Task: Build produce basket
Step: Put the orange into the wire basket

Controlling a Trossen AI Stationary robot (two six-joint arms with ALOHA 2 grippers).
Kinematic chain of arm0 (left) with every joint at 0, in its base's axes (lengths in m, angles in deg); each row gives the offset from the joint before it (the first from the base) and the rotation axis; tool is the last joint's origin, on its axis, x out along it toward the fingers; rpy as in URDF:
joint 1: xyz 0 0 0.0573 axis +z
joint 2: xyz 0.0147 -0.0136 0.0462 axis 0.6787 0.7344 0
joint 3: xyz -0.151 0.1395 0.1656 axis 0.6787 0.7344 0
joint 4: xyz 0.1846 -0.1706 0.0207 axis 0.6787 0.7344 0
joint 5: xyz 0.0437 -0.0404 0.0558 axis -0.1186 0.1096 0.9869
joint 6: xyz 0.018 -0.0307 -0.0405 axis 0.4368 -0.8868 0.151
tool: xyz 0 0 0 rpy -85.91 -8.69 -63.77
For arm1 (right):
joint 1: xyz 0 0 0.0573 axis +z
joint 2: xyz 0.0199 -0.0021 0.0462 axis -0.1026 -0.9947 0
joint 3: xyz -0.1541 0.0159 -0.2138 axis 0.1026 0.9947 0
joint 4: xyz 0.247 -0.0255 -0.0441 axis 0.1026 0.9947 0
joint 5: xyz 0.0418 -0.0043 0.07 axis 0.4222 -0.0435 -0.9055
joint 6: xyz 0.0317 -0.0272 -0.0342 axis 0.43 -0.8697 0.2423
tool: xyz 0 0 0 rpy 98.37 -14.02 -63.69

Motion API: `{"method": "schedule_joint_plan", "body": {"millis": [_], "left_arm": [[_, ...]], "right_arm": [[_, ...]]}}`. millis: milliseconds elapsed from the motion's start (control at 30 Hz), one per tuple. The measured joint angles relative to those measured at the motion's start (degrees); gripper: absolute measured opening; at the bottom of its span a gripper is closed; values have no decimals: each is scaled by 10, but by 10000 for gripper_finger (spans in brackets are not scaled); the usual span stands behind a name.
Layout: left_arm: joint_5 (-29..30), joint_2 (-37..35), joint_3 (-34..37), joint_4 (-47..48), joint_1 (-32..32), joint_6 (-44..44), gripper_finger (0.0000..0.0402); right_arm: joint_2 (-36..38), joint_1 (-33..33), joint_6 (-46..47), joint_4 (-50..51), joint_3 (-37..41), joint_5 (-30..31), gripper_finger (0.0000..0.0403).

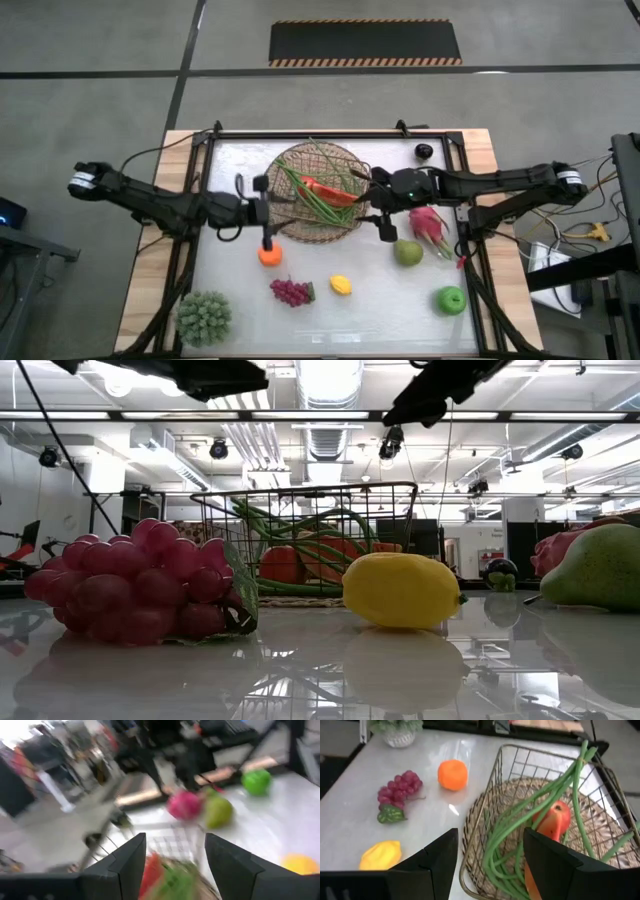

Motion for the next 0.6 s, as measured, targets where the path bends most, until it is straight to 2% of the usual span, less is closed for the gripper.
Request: {"method": "schedule_joint_plan", "body": {"millis": [100,267,400,500,600], "left_arm": [[-1,11,-29,104,-22,-68,187],[-2,47,-110,358,-52,-229,187],[-60,89,-169,537,-63,-334,187],[-74,122,-191,605,-62,-393,187],[-105,146,-192,628,-62,-414,187]], "right_arm": [[20,6,0,-40,34,0,210],[39,5,-4,-85,67,0,210],[42,5,-9,-91,73,0,210],[40,5,-12,-92,74,0,210],[37,5,-16,-93,74,0,210]]}}
